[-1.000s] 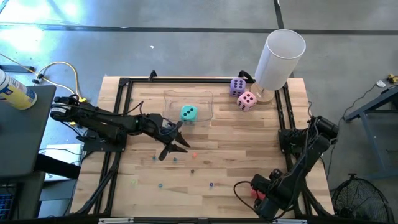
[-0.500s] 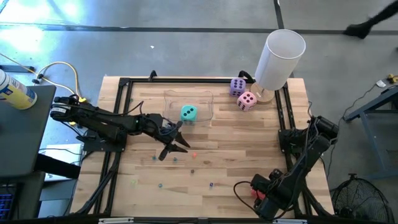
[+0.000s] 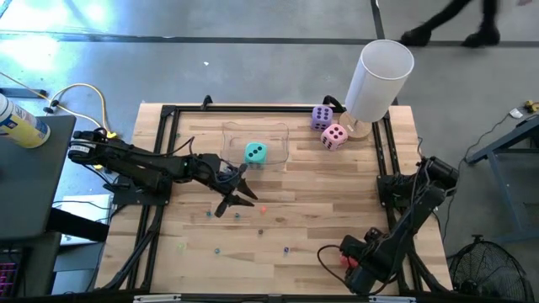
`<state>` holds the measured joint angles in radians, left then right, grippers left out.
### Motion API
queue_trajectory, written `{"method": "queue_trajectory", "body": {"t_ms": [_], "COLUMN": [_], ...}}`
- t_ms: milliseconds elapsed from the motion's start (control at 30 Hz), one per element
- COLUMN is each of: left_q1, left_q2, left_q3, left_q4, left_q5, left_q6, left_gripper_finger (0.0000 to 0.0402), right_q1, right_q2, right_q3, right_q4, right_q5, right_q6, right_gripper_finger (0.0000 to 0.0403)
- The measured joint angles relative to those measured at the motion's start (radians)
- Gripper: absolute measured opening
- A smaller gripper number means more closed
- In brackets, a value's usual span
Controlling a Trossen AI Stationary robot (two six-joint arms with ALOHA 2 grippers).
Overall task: Pick & Place Dice
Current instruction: Put the large red dice into the transparent bin
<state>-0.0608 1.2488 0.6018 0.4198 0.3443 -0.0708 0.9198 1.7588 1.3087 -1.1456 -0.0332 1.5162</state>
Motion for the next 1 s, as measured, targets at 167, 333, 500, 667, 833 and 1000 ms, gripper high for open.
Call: {"method": "queue_trajectory", "body": {"t_ms": [167, 333, 500, 667, 833, 1000], "left_q1": [0.000, 0.000, 0.000, 0.000, 0.000, 0.000], "left_q2": [0.000, 0.000, 0.000, 0.000, 0.000, 0.000], "left_q3": [0.000, 0.000, 0.000, 0.000, 0.000, 0.000], "left_q4": [0.000, 0.000, 0.000, 0.000, 0.000, 0.000], "left_q5": [0.000, 0.000, 0.000, 0.000, 0.000, 0.000], "left_q6": [0.003, -0.005, -0.005, -0.005, -0.005, -0.006], "left_gripper_finger": [0.0110, 0.0110, 0.0110, 0.0110, 0.0110, 0.0110], "right_q1": [-0.011, -0.019, -0.029, -0.035, -0.044, -0.044], "right_q2": [0.000, 0.005, 0.007, 0.011, 0.012, 0.016], "right_q3": [0.000, -0.002, -0.063, -0.110, -0.163, -0.203], "right_q4": [0.005, 0.024, 0.080, 0.170, 0.258, 0.328], "right_q5": [0.000, 0.004, -0.028, -0.048, -0.048, -0.039], "right_q6": [-0.004, -0.026, -0.036, -0.049, -0.067, -0.075], "right_gripper_finger": [0.0392, 0.0392, 0.0392, 0.0393, 0.0393, 0.0392]}}
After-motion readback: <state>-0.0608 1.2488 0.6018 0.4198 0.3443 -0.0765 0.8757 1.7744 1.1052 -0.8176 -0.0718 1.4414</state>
